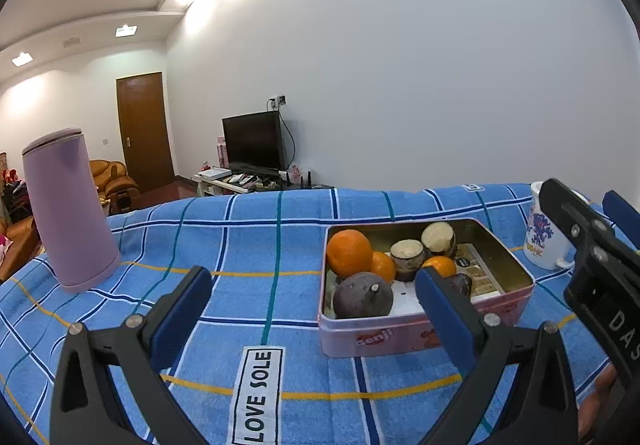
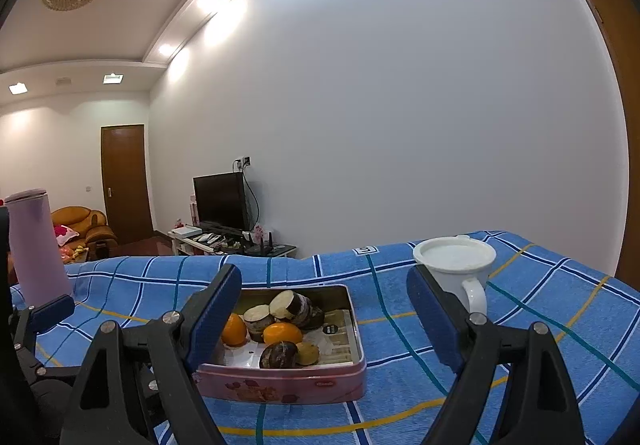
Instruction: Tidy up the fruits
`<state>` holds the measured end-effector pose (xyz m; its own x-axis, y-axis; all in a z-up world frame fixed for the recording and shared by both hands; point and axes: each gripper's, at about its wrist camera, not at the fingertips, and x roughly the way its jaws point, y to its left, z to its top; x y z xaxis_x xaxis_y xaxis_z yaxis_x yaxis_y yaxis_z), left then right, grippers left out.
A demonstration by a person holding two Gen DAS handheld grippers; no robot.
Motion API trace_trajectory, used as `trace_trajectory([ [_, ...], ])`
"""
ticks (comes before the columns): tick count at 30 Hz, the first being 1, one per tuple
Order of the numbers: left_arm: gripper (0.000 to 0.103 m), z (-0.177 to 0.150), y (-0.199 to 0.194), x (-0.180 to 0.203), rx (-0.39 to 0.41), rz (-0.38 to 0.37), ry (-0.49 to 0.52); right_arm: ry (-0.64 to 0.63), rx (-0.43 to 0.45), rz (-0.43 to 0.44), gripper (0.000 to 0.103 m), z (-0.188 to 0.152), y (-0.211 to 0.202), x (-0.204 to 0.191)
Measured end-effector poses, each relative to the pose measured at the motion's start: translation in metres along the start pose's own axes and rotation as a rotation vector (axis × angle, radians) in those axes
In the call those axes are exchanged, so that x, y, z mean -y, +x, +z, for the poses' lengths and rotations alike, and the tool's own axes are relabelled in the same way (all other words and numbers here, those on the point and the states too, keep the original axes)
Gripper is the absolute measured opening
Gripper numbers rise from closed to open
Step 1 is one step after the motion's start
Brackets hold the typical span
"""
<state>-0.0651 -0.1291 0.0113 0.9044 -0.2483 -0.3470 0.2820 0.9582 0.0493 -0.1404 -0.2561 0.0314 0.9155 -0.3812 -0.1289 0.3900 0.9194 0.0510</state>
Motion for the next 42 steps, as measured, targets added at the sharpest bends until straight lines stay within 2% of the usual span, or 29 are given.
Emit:
trace_trajectory([
  [9,0.103,-0.0005,0.0,-0.0011,-0.007,0.009,-0.009,-0.029,0.021,-0.008,0.086,0.0002,-0.005,-0.0055],
  [42,0.103,-0.0011,0.0037,-0.0046,-0.022,0.034,-0.02,-0.036,0.011,-0.014,0.086,0.0001,-0.0029,-0.0056],
])
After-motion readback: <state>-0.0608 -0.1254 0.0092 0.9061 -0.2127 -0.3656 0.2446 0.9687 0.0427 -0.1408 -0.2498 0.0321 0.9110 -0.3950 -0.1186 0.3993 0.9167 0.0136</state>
